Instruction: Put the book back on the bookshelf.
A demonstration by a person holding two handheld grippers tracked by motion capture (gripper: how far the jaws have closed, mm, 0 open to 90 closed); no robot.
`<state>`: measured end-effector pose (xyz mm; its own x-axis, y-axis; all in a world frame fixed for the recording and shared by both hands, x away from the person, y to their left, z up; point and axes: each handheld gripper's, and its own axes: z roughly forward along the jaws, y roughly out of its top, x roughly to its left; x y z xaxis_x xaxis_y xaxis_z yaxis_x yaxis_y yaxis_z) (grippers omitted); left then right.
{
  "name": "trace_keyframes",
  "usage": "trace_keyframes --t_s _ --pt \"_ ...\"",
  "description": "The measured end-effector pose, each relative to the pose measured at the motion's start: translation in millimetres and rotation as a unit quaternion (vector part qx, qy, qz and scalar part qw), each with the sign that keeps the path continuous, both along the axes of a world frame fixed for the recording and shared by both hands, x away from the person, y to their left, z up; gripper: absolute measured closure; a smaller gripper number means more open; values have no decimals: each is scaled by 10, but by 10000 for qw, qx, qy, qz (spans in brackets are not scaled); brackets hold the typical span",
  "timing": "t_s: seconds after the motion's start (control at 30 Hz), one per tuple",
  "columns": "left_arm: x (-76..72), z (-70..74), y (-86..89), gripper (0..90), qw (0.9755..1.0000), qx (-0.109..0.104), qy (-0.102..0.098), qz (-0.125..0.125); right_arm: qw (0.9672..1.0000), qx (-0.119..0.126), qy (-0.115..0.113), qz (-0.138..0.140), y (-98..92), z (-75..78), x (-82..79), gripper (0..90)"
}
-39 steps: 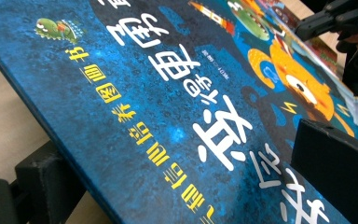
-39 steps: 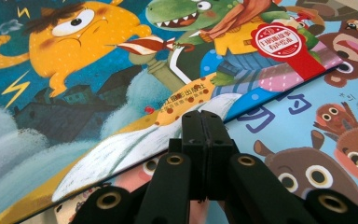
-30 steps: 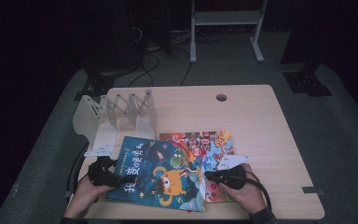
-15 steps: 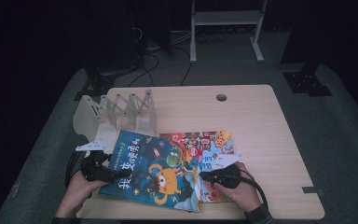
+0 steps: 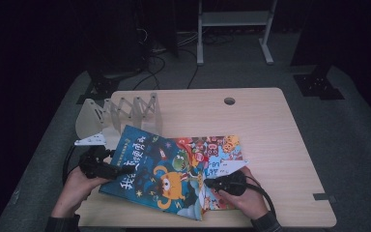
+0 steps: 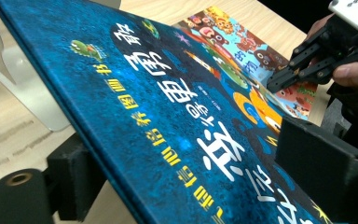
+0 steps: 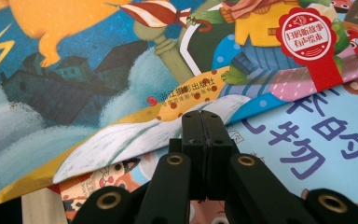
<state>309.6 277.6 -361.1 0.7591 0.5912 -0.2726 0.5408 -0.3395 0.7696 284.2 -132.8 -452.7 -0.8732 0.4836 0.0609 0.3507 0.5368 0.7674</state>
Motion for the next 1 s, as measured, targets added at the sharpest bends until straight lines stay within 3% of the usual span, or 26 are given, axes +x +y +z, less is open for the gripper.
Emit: trace_keyframes --t_s 0.2,0.63,1.0 --pt "37 169 -11 217 10000 56 -12 -78 10000 4 12 10 10 1 -2 885" --pt "238 473 -82 362 9994 210 195 -213 9998 83 114 108 66 -5 -24 885" --pt "383 635 -145 461 9984 392 303 -287 9998 127 75 153 108 -18 -41 886"
